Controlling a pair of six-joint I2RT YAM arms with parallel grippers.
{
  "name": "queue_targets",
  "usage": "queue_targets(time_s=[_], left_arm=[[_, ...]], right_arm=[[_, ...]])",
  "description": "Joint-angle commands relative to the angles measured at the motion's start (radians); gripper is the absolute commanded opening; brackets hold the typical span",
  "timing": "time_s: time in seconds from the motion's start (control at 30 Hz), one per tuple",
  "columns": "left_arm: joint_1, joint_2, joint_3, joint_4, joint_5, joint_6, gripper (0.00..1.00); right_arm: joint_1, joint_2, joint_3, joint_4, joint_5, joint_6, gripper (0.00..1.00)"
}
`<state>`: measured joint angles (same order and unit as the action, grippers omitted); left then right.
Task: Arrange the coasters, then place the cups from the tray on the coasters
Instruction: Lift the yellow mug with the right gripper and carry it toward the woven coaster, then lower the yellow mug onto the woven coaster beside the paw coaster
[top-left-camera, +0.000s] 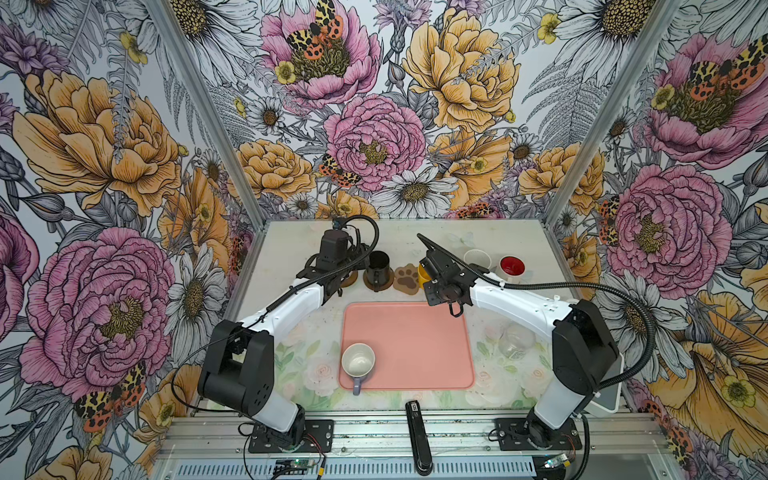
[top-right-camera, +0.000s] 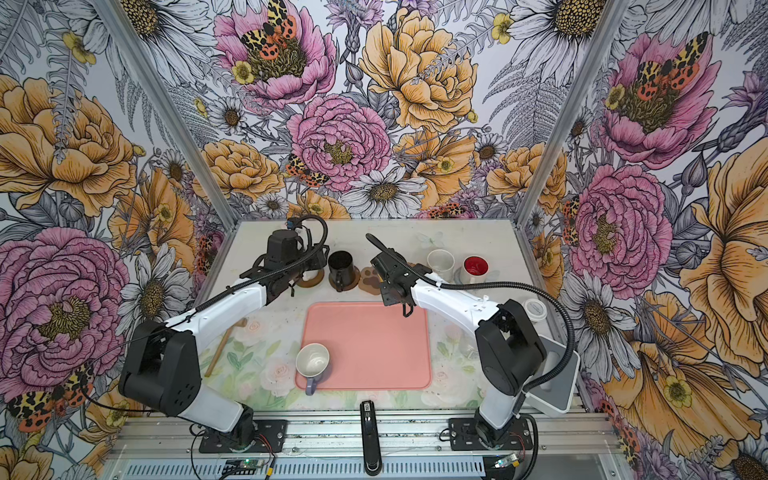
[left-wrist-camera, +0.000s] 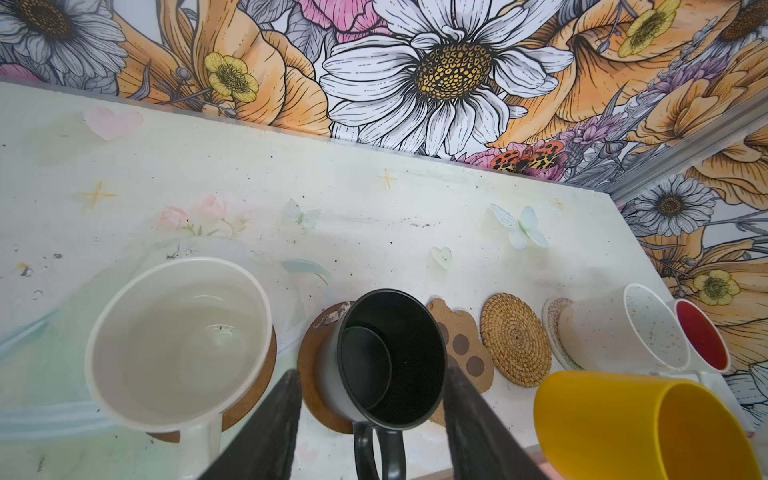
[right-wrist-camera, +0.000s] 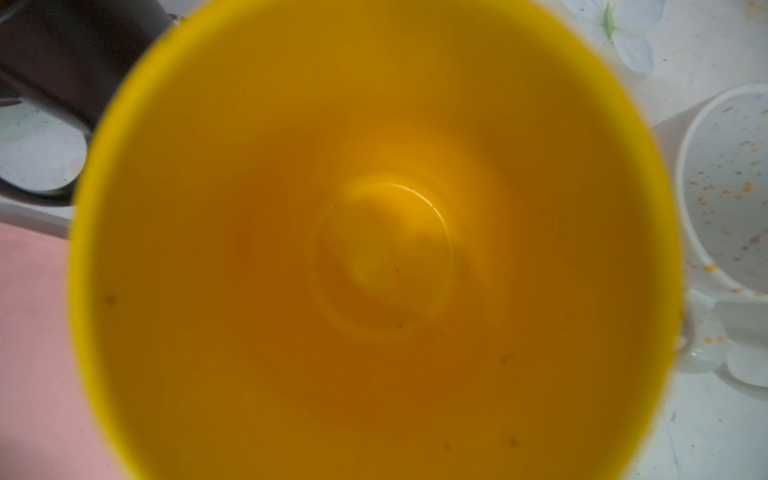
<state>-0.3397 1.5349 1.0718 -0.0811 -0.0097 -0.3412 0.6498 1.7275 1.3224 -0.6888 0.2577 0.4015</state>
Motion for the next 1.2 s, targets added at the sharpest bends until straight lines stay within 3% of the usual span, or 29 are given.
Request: queue_targets(time_s=[0.0, 0.5, 1.17], left_arm=[[0.012, -0.027, -0.017, 0.002, -0.003, -0.002, 0.57], [0.014, -0.033, -0.021, 0.002, -0.002, -0.004, 0.57], [0.016, -0.052, -0.030, 0.005, -0.015, -0.003, 0.57]], right_arm=[[-0.026, 0.005, 0.069, 0.054, 0.049, 0.004, 0.00], [-0.100, 0.116, 0.153, 0.058, 0.074, 0.026, 0.00], [-0.167, 0.169, 0.187, 0.080, -0.022, 0.059, 0.00]])
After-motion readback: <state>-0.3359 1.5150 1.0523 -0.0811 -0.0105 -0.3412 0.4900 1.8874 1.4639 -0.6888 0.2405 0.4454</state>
